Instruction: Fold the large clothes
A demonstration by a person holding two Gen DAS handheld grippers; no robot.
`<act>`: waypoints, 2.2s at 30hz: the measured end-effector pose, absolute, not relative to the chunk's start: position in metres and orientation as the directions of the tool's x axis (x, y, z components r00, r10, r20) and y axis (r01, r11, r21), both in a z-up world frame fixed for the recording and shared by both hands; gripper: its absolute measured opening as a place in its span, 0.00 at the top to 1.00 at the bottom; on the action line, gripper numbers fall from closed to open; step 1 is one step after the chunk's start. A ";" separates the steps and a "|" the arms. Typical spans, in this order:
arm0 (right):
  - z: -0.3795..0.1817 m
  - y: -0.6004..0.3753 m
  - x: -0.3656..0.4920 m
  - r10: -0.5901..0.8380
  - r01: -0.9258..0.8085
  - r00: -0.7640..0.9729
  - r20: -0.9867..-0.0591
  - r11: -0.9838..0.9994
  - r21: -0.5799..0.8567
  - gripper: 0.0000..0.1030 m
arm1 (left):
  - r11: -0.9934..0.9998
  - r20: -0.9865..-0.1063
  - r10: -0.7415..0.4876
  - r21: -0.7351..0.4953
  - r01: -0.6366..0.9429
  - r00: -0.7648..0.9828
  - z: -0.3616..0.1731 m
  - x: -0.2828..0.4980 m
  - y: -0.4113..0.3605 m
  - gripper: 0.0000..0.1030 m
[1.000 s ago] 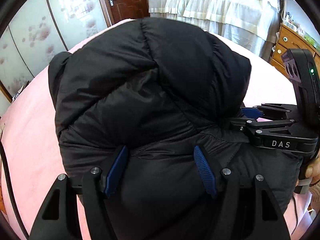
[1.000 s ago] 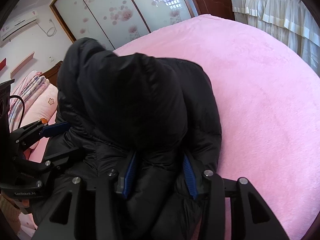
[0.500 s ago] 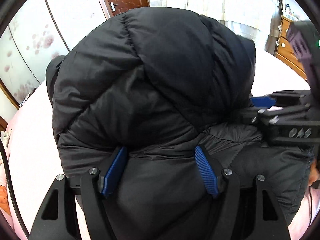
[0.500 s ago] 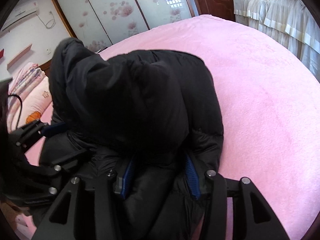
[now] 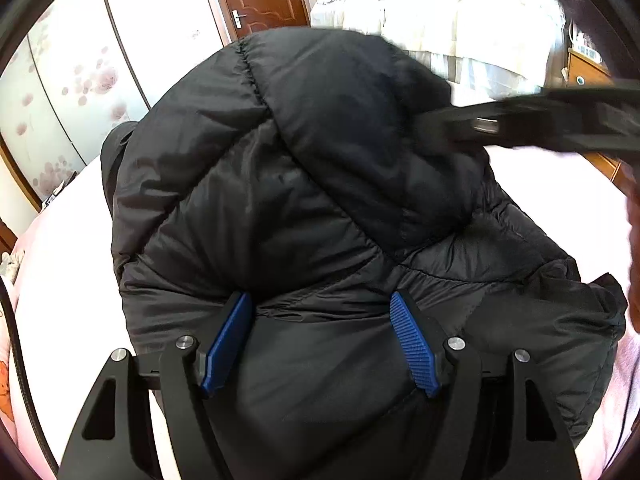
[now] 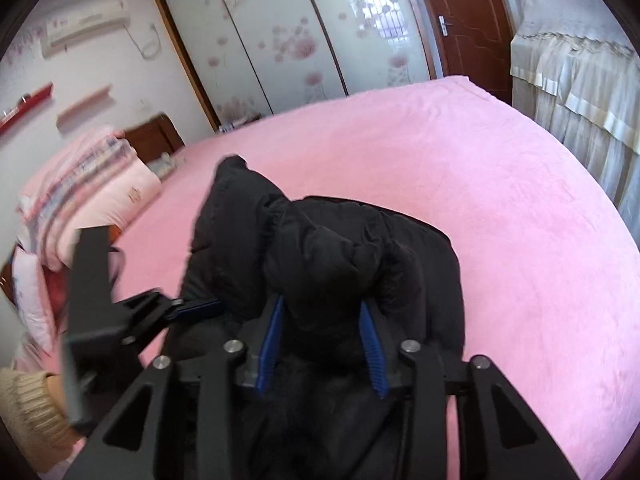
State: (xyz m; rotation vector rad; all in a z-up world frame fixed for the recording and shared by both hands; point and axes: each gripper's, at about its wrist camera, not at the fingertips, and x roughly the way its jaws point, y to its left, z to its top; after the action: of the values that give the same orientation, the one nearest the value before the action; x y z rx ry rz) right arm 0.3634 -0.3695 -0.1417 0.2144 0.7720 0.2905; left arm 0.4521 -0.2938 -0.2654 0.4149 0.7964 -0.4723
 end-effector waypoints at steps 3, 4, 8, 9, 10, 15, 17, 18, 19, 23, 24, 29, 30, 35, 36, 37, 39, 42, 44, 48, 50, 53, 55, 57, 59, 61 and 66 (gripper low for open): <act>-0.150 -0.376 0.388 0.308 -0.141 0.672 -0.674 0.946 0.291 0.69 | 0.819 -0.739 -0.262 0.169 0.548 0.620 -0.269 0.447 -0.296 0.32; -0.156 -0.381 0.393 0.303 -0.122 0.666 -0.682 0.946 0.301 0.69 | 0.820 -0.734 -0.268 0.166 0.547 0.624 -0.270 0.446 -0.297 0.32; -0.176 -0.395 0.424 0.261 -0.044 0.626 -0.735 0.953 0.301 0.73 | 0.828 -0.716 -0.285 0.152 0.540 0.637 -0.277 0.441 -0.300 0.31; -0.181 -0.394 0.427 0.247 -0.038 0.622 -0.743 0.957 0.286 0.73 | 0.829 -0.714 -0.286 0.150 0.539 0.639 -0.279 0.440 -0.298 0.30; -0.185 -0.392 0.430 0.234 -0.032 0.615 -0.753 0.962 0.273 0.73 | 0.830 -0.711 -0.286 0.151 0.537 0.642 -0.281 0.438 -0.300 0.30; -0.193 -0.386 0.432 0.192 -0.017 0.600 -0.777 0.974 0.228 0.73 | 0.829 -0.716 -0.288 0.146 0.539 0.636 -0.282 0.433 -0.289 0.28; -0.186 -0.386 0.428 0.191 -0.011 0.601 -0.776 0.973 0.231 0.72 | 0.828 -0.726 -0.291 0.136 0.545 0.624 -0.272 0.437 -0.280 0.27; -0.180 -0.386 0.425 0.189 -0.012 0.607 -0.772 0.973 0.229 0.72 | 0.829 -0.730 -0.294 0.127 0.545 0.617 -0.265 0.442 -0.276 0.27; -0.174 -0.384 0.420 0.188 -0.013 0.614 -0.767 0.974 0.227 0.70 | 0.834 -0.737 -0.300 0.107 0.542 0.606 -0.259 0.442 -0.271 0.27; -0.143 -0.387 0.396 0.200 -0.036 0.651 -0.732 0.972 0.233 0.68 | 0.854 -0.724 -0.330 0.046 0.519 0.606 -0.235 0.439 -0.253 0.27; -0.136 -0.389 0.389 0.204 -0.041 0.661 -0.722 0.971 0.236 0.67 | 0.857 -0.717 -0.335 0.037 0.513 0.611 -0.229 0.437 -0.248 0.27; -0.103 -0.384 0.338 0.254 -0.098 0.708 -0.659 0.960 0.263 0.65 | 0.878 -0.677 -0.347 0.008 0.478 0.649 -0.200 0.415 -0.225 0.22; -0.101 -0.380 0.330 0.263 -0.109 0.710 -0.653 0.957 0.267 0.65 | 0.878 -0.676 -0.349 0.005 0.478 0.649 -0.198 0.412 -0.223 0.22; -0.116 -0.355 0.280 0.301 -0.170 0.699 -0.648 0.951 0.257 0.65 | 0.884 -0.705 -0.320 0.019 0.468 0.633 -0.210 0.386 -0.220 0.22; -0.119 -0.352 0.275 0.286 -0.171 0.700 -0.654 0.957 0.234 0.65 | 0.883 -0.711 -0.317 0.020 0.469 0.628 -0.214 0.381 -0.224 0.22; -0.127 -0.347 0.269 0.264 -0.172 0.699 -0.664 0.964 0.202 0.65 | 0.882 -0.720 -0.310 0.026 0.470 0.622 -0.220 0.380 -0.229 0.22; -0.151 -0.342 0.262 0.200 -0.151 0.684 -0.701 0.980 0.133 0.65 | 0.883 -0.738 -0.280 0.053 0.466 0.614 -0.234 0.377 -0.235 0.22; -0.179 -0.347 0.262 0.189 -0.106 0.651 -0.736 0.982 0.158 0.65 | 0.890 -0.750 -0.259 0.060 0.452 0.608 -0.255 0.369 -0.236 0.21; -0.193 -0.355 0.263 0.215 -0.075 0.638 -0.740 0.973 0.219 0.65 | 0.900 -0.755 -0.259 0.038 0.435 0.602 -0.264 0.370 -0.234 0.21; -0.204 -0.360 0.264 0.231 -0.048 0.628 -0.744 0.965 0.259 0.64 | 0.903 -0.764 -0.260 0.024 0.429 0.590 -0.266 0.372 -0.233 0.20; -0.203 -0.359 0.265 0.229 -0.046 0.627 -0.744 0.965 0.258 0.63 | 0.901 -0.766 -0.262 0.024 0.433 0.587 -0.263 0.372 -0.233 0.20; -0.197 -0.360 0.263 0.235 -0.043 0.630 -0.741 0.962 0.268 0.60 | 0.902 -0.768 -0.270 0.009 0.432 0.580 -0.258 0.372 -0.228 0.20; -0.192 -0.364 0.262 0.239 -0.034 0.631 -0.738 0.959 0.281 0.56 | 0.902 -0.769 -0.275 0.001 0.431 0.577 -0.253 0.371 -0.227 0.20; -0.189 -0.368 0.260 0.240 -0.025 0.636 -0.734 0.956 0.291 0.53 | 0.903 -0.771 -0.276 -0.003 0.430 0.573 -0.247 0.368 -0.226 0.20; -0.180 -0.367 0.257 0.239 -0.029 0.642 -0.728 0.957 0.289 0.49 | 0.904 -0.773 -0.275 -0.005 0.428 0.572 -0.242 0.366 -0.226 0.19; -0.171 -0.364 0.255 0.226 -0.034 0.652 -0.724 0.962 0.269 0.43 | 0.905 -0.771 -0.276 -0.008 0.425 0.574 -0.234 0.366 -0.227 0.17; -0.146 -0.360 0.250 0.218 -0.051 0.680 -0.700 0.966 0.251 0.35 | 0.914 -0.751 -0.283 -0.023 0.405 0.596 -0.216 0.360 -0.225 0.11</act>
State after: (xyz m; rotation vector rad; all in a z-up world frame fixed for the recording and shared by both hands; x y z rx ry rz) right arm 0.2499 -0.3598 -0.1459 0.2189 0.8102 0.1527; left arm 0.3602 -0.2250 -0.2162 0.1564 0.8426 -0.4016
